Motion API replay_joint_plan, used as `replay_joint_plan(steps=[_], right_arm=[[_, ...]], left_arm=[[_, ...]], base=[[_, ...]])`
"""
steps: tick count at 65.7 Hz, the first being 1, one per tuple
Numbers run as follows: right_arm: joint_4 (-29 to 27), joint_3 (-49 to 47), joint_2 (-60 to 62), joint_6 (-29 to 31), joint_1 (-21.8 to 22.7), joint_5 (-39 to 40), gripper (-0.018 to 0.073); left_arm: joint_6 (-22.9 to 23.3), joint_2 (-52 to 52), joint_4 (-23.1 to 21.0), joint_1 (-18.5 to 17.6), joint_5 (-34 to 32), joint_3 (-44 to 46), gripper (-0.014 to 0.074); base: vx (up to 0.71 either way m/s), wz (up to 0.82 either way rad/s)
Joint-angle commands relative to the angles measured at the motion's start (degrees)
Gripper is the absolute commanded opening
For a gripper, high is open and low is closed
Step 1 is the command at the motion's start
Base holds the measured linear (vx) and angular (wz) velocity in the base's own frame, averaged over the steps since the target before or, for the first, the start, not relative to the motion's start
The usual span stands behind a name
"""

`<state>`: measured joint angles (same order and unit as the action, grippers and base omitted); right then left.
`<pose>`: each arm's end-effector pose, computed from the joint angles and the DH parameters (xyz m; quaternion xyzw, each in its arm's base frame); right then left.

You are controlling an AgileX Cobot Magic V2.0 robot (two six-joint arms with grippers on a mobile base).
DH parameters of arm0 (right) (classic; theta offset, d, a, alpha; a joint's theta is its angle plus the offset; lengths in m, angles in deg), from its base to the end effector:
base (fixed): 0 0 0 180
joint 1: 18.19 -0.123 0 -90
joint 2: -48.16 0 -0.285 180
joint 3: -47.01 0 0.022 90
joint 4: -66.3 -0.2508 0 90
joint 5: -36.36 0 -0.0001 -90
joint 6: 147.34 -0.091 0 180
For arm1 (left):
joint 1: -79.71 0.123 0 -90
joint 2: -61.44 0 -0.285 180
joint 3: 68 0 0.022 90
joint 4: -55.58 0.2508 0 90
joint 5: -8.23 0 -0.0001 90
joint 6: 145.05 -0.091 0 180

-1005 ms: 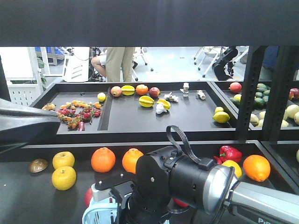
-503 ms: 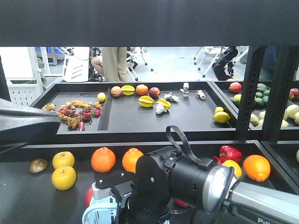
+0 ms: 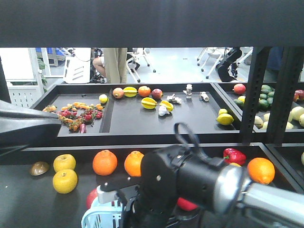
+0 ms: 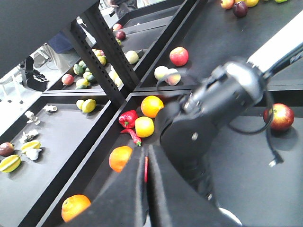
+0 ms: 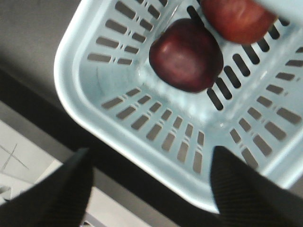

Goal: Pick three apples into basket with both arms

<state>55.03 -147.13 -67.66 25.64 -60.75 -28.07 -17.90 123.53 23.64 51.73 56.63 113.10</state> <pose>0.2810 0.2798 0.2635 -0.2716 0.9503 0.1349 0.0702 0.1209 -0.1050 0.4944 0.4857 0.6169 -0.1474 0.6015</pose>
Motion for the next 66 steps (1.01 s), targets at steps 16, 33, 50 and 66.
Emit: replay_joint_plan(steps=[16,33,50,66], right_arm=[[-0.12,-1.72,12.93,1.13,-0.03,-1.42,-0.0015],[0.92,-1.72,14.21,2.71,-0.03,-4.54,-0.0009],[0.59,-1.72,14.21,4.90,-0.03,-4.96,-0.0009],[0.44,-1.72,14.21,4.90,-0.03,-5.34,-0.0009]], left_arm=[[0.54,-0.38,-1.75,-0.27,-3.49,1.57,-0.0008],[0.54,-0.38,-1.75,-0.27,-3.49,1.57,-0.0008],[0.54,-0.38,-1.75,-0.27,-3.49,1.57,-0.0008],[0.54,-0.38,-1.75,-0.27,-3.49,1.57,-0.0008]], base=[[0.00,0.00],[0.00,0.00],[0.00,0.00],[0.00,0.00]])
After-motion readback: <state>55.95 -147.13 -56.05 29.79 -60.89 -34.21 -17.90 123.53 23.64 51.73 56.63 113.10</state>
